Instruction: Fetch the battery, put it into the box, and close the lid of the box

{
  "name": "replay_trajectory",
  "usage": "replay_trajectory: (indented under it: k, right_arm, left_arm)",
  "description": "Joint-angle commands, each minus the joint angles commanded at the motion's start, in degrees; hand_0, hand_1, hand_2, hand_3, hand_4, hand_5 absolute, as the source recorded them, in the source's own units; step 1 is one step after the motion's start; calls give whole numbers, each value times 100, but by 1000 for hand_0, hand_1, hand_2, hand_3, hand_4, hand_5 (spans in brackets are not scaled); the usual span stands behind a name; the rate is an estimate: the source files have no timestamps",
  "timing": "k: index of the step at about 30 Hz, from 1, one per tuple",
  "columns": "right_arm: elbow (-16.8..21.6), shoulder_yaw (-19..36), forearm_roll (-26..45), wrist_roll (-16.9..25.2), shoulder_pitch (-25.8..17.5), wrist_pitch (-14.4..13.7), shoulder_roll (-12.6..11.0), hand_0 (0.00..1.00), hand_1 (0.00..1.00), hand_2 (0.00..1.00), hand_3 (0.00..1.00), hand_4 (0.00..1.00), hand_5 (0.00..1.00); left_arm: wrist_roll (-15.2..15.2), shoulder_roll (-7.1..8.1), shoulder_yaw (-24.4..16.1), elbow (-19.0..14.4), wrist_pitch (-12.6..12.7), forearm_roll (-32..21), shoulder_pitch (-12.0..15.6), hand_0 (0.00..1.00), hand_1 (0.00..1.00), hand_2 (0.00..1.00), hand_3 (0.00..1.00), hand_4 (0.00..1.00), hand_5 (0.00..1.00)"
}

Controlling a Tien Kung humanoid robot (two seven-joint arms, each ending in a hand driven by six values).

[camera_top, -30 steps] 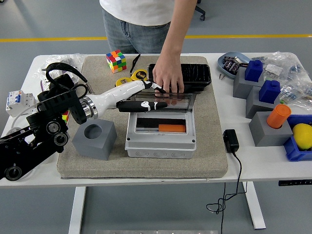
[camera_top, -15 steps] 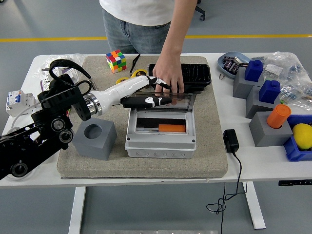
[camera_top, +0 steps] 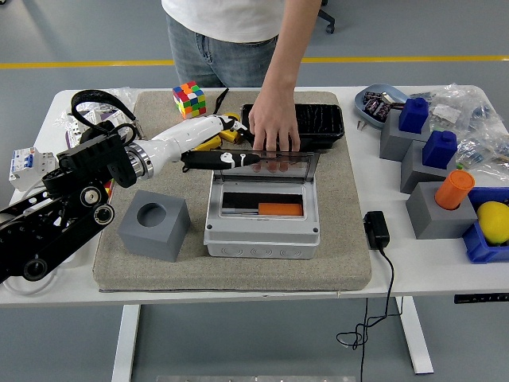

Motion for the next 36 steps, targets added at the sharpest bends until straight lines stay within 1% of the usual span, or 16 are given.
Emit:
replay_trajectory:
  k: [1,6,7,9,21,29,36]
  right_arm:
    - [5,-6,9,1,3,-2,1,980,940,870,883,998,998]
    - [9,3,14,2,10,-2,7,980,940,870,883,998,998]
    - [9,4,15,2,11,-2,7,980,940,870,883,998,998]
    - [9,29,3,2,13,-2,11,980,940,870,883,998,998]
    - [7,107,-34,0,10,-3,13,980,940,870,883,998,998]
    - [10,102,-28,0,11,-4,6,980,940,870,882,998,998]
    - [6,122,-41,-2,-17,-7,6,981,940,870,883,998,998]
  left_arm:
    - [1,25,15,-35,-24,-22,15,998,995,845,734,998,998]
    - [9,115,55,-174,-65,-141,60,998,995,845,734,998,998]
    - [12,125,58,-189,-67,-145,64,998,992,842,716,998,998]
    - [-13,184,130,-241,-50,-192,84,998,992,842,716,998,998]
    - [-38,406,472,-392,-27,-396,153,998,994,841,718,998,998]
    - [-93,496,528,-466,32,-450,174,998,992,841,718,998,998]
    - [-147,575,666,-581,84,-497,233,998,986,841,717,998,998]
